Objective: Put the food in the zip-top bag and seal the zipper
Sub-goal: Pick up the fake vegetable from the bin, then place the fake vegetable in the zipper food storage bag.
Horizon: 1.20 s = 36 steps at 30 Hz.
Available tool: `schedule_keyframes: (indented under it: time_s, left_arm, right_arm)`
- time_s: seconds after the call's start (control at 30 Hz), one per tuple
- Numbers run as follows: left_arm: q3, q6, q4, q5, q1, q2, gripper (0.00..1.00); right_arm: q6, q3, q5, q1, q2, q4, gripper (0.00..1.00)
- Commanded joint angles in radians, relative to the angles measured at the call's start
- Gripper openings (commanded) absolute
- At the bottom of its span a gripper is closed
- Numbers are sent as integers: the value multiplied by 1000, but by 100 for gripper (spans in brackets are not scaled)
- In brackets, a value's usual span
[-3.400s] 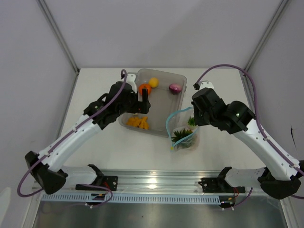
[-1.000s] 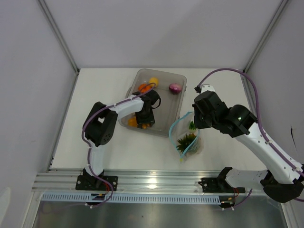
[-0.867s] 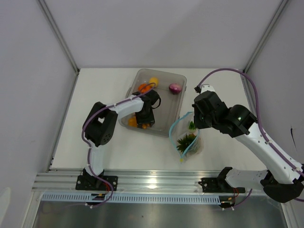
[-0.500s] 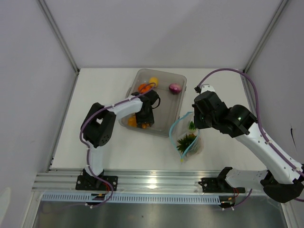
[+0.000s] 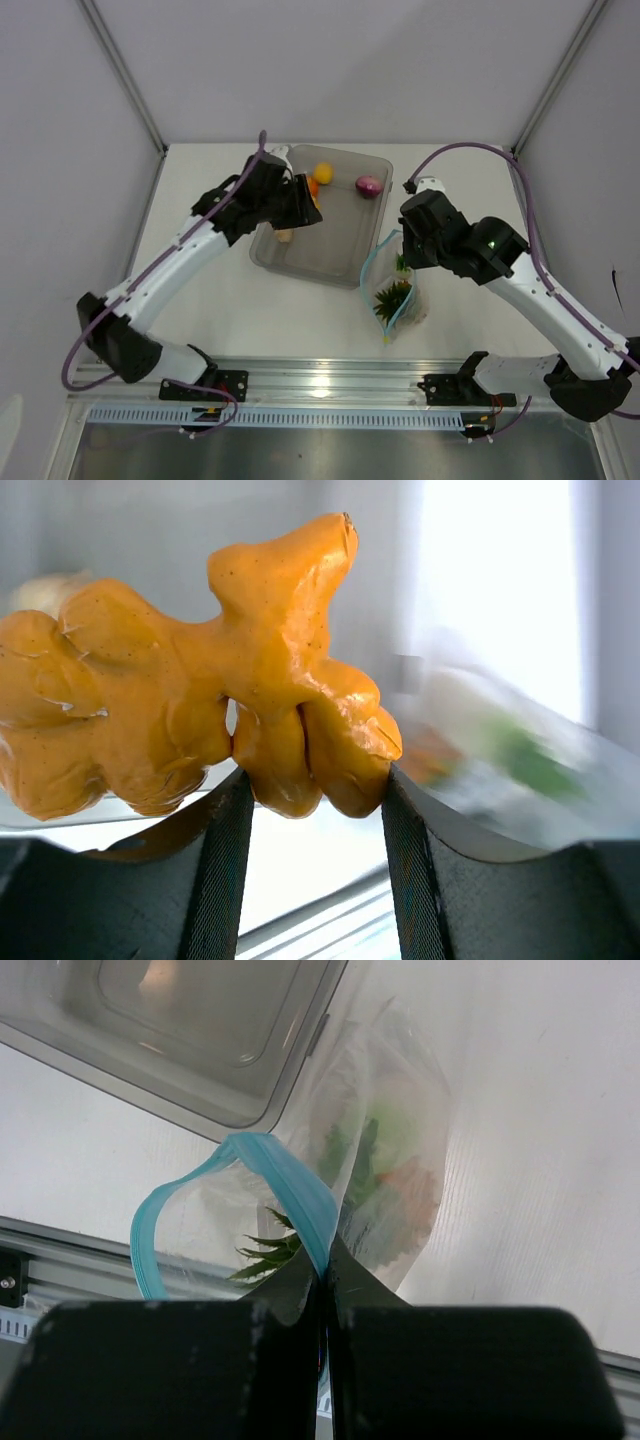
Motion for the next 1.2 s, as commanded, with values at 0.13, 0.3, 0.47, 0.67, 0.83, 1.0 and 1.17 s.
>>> schedule_keyframes:
  time_s: [0.13, 0.3, 0.47, 0.67, 0.83, 1.0, 1.17]
  left_arm:
    - [-55, -58, 249, 427, 11, -268, 12]
    - [-242, -357, 603, 662, 20, -417, 11]
    - [-481, -811, 1344, 807, 22, -416, 9]
    - [-609, -1139, 1797, 775, -3, -333, 9]
    - [-623, -1247, 1969, 768, -50, -261, 9]
    - [-585, -1274, 2026, 836, -102, -183, 10]
    - [-621, -1283, 2081, 882, -142, -131, 10]
  right_arm:
    - [26, 54, 26, -12, 72, 32, 0]
    - [15, 114, 60, -12, 99, 14, 0]
    - [13, 183, 71, -14, 118, -13, 0]
    - [15, 180, 82, -14, 115, -11, 0]
    - [13, 177, 70, -14, 119, 6, 0]
    - [9, 186, 45, -15, 125, 15, 0]
    - [10, 191, 33, -17, 116, 17, 0]
